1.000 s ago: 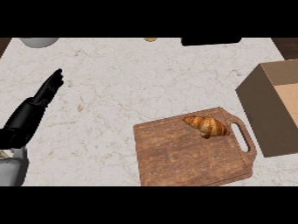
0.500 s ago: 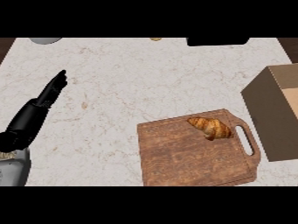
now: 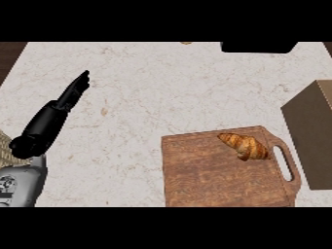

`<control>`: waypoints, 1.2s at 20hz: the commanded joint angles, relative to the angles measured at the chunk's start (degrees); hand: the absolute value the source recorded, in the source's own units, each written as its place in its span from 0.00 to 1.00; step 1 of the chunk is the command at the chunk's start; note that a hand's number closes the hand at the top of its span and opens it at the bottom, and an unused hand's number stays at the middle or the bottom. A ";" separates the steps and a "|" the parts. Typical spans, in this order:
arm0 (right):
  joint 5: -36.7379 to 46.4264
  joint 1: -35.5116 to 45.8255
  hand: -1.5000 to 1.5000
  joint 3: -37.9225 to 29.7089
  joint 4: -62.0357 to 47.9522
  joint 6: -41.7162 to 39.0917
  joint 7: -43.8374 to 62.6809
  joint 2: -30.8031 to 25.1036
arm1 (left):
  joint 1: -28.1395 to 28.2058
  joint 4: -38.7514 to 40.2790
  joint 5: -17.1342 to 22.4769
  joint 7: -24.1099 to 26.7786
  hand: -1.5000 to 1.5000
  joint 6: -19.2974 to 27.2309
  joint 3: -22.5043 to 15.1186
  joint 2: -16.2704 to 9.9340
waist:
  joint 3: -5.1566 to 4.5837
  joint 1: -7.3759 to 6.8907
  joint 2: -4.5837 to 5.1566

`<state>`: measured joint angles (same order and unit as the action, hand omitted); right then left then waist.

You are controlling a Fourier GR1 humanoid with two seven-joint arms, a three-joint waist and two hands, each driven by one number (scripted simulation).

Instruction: Pick the cupcake from the cutting board and place it in the cardboard box

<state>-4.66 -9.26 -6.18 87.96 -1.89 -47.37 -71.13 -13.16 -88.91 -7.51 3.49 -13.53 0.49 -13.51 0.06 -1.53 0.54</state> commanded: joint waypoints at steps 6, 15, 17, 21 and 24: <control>16.47 13.82 1.00 12.10 -20.21 -6.14 -4.72 -1.16 | -3.18 3.65 -0.79 2.29 0.50 -0.55 -0.90 0.97 | 0.10 -2.87 0.75; 32.65 26.82 0.00 22.28 -35.46 -10.22 -13.76 2.55 | -1.48 2.03 -1.25 2.32 0.50 -1.23 -1.83 1.05 | 0.16 -3.86 0.62; 31.72 29.45 0.00 22.28 -38.12 -12.70 -18.98 3.23 | -0.62 2.81 -2.53 4.03 0.50 0.45 -1.86 1.69 | 0.11 -2.72 0.44; 22.64 30.48 0.00 20.50 -37.59 -17.88 -23.03 6.01 | -0.94 0.60 -1.78 0.10 0.50 0.46 -2.47 2.84 | 0.18 -2.27 0.07; 10.10 29.21 0.00 18.36 -37.37 -25.42 -19.96 11.82 | -1.45 1.96 -1.59 1.20 0.50 0.22 -0.97 1.43 | 0.25 -1.85 0.25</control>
<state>15.27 19.22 14.00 52.42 -13.17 -58.88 -64.56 -14.87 -86.89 -9.12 5.01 -13.48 -0.74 -12.02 0.23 -3.67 0.81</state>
